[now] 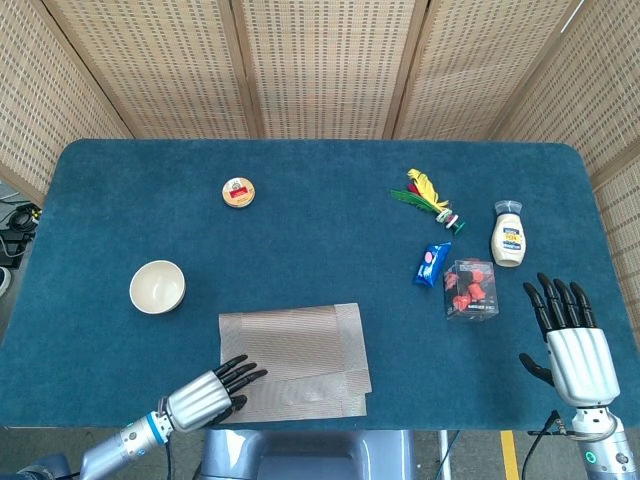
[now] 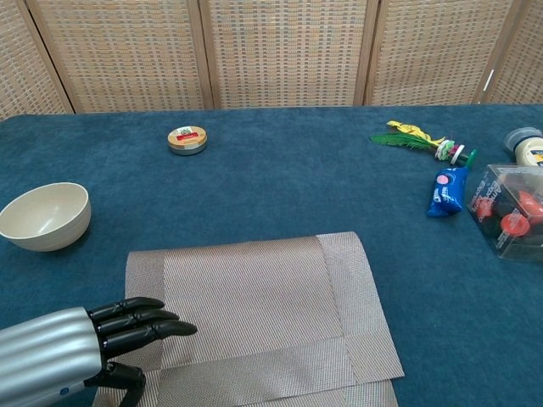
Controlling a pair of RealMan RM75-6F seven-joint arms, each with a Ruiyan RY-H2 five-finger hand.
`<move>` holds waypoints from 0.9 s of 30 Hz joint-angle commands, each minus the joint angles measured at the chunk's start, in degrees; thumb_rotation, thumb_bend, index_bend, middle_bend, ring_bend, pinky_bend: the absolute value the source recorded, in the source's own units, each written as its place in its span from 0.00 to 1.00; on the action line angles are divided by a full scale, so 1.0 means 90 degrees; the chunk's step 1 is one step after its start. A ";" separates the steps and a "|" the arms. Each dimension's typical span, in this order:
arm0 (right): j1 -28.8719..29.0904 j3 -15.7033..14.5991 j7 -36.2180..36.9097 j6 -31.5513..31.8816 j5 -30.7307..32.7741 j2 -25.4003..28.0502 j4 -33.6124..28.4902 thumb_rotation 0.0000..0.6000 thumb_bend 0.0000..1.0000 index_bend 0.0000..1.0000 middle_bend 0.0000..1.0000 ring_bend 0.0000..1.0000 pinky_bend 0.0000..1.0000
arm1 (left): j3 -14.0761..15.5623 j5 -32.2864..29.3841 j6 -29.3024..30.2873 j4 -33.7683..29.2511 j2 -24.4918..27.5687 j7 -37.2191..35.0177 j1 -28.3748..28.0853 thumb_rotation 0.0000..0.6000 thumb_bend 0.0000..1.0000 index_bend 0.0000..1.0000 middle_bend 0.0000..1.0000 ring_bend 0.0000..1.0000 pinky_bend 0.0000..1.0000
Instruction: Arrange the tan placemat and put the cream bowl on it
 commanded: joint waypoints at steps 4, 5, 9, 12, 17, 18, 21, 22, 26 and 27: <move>0.0003 -0.0009 0.0022 -0.0013 -0.0004 0.0008 -0.0006 1.00 0.00 0.00 0.00 0.00 0.00 | -0.0015 -0.0069 -0.0029 -0.0048 -0.0008 -0.0055 -0.0025 1.00 0.57 0.65 0.00 0.00 0.00; 0.0003 -0.0009 0.0028 -0.0011 -0.0006 0.0009 -0.0008 1.00 0.00 0.00 0.00 0.00 0.00 | -0.0012 -0.0086 -0.0031 -0.0065 -0.0011 -0.0097 -0.0028 1.00 0.60 0.66 0.00 0.00 0.00; 0.0002 -0.0008 0.0048 -0.0011 0.0000 0.0016 -0.0011 1.00 0.00 0.00 0.00 0.00 0.00 | -0.0023 -0.0148 -0.0018 -0.0126 -0.0018 -0.0194 -0.0017 1.00 0.69 0.70 0.00 0.00 0.00; 0.0007 -0.0010 0.0056 -0.0023 0.0002 0.0015 -0.0005 1.00 0.00 0.00 0.00 0.00 0.00 | -0.0077 -0.0214 0.0012 -0.0219 -0.0007 -0.0251 -0.0023 1.00 0.76 0.75 0.00 0.00 0.00; 0.0006 -0.0017 0.0033 -0.0023 -0.0008 0.0009 -0.0009 1.00 0.00 0.00 0.00 0.00 0.00 | -0.0368 -0.0539 0.0063 -0.0701 0.0099 -0.0500 -0.0075 1.00 0.78 0.81 0.00 0.00 0.00; 0.0006 -0.0014 0.0026 -0.0022 -0.0004 0.0003 -0.0004 1.00 0.00 0.00 0.00 0.00 0.00 | -0.0509 -0.0728 0.0050 -0.0949 0.0158 -0.0597 -0.0083 1.00 0.78 0.81 0.00 0.00 0.00; 0.0014 -0.0006 0.0012 -0.0041 0.0025 -0.0011 0.0009 1.00 0.00 0.00 0.00 0.00 0.00 | -0.0949 -0.1173 -0.0029 -0.1600 0.0375 -0.0521 -0.0170 1.00 0.78 0.82 0.00 0.00 0.00; 0.0017 -0.0004 0.0008 -0.0046 0.0031 -0.0015 0.0013 1.00 0.00 0.00 0.00 0.00 0.00 | -0.1094 -0.1295 -0.0041 -0.1763 0.0436 -0.0462 -0.0199 1.00 0.78 0.82 0.00 0.00 0.00; 0.0029 -0.0001 -0.0024 -0.0062 0.0034 -0.0034 0.0031 1.00 0.00 0.00 0.00 0.00 0.00 | -0.1817 -0.2050 -0.0420 -0.2702 0.0819 -0.0599 -0.0493 1.00 0.78 0.82 0.00 0.00 0.00; 0.0033 0.0002 -0.0033 -0.0067 0.0040 -0.0042 0.0036 1.00 0.00 0.00 0.00 0.00 0.00 | -0.2061 -0.2350 -0.0648 -0.3013 0.0993 -0.0671 -0.0630 1.00 0.78 0.82 0.00 0.00 0.00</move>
